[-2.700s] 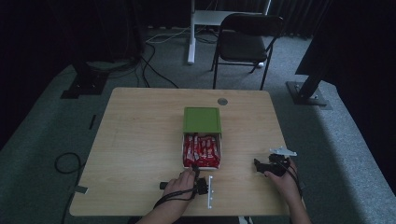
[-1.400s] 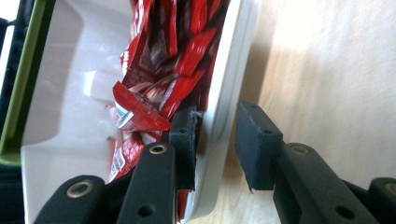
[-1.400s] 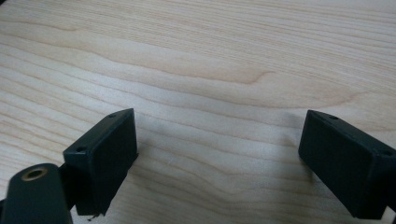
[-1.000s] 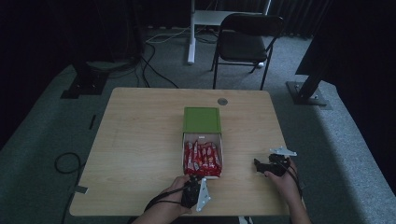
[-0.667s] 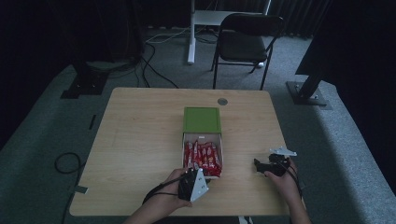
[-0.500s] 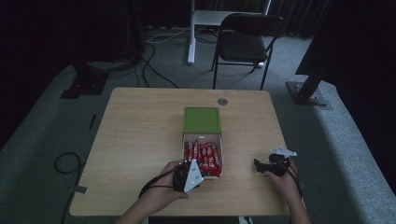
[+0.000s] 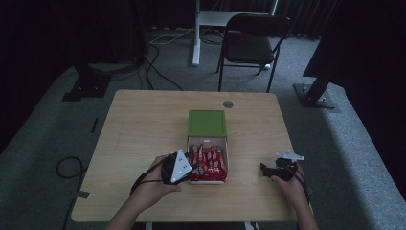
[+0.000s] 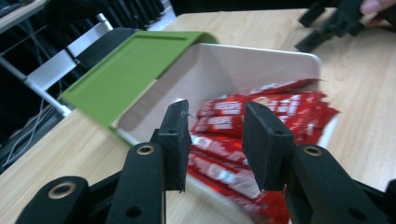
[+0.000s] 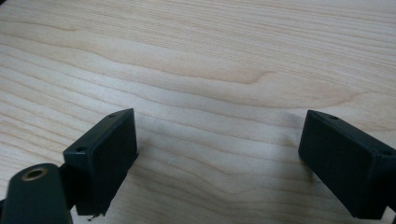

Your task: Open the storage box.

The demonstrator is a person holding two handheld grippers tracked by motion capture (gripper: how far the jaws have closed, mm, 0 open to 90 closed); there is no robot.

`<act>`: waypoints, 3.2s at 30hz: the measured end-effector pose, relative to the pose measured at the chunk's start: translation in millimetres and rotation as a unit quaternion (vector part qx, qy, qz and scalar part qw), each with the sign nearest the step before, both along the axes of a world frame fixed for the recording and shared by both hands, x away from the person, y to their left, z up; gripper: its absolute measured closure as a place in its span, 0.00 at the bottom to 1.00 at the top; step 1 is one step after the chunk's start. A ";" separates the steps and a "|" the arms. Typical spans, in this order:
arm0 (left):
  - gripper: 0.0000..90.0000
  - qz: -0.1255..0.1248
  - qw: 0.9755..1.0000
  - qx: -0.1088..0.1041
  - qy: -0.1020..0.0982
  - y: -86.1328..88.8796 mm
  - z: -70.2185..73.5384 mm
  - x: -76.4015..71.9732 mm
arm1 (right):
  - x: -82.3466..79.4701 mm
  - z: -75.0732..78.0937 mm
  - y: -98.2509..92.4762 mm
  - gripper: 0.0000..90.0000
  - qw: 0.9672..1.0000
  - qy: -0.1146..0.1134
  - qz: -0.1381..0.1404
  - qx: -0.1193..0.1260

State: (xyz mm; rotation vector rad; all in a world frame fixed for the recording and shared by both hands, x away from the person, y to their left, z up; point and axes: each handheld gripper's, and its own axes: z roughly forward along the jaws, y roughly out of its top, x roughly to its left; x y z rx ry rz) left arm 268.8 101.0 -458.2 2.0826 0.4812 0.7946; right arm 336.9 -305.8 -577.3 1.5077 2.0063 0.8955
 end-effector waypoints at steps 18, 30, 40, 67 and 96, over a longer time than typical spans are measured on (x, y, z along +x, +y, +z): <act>0.67 0.098 0.994 -0.045 0.029 71.0 -13.9 18.7 | 0.0 -0.2 -0.2 0.12 1.000 0.000 0.001 -0.002; 0.58 0.151 0.984 -0.062 0.064 104.4 -37.5 27.7 | 0.0 -0.2 -0.2 0.12 1.000 -0.001 0.001 -0.002; 0.53 0.197 0.972 -0.073 0.107 130.5 -62.6 30.6 | 0.0 -0.2 -0.2 0.12 1.000 0.000 0.001 -0.001; 0.16 0.254 0.949 -0.105 0.154 169.0 -97.0 28.0 | 0.1 -0.2 -0.2 0.12 1.000 -0.001 0.001 -0.002; 0.10 0.326 0.925 -0.057 0.188 188.4 -109.9 34.1 | 0.6 -0.3 -0.1 0.12 1.000 -0.001 0.002 -0.002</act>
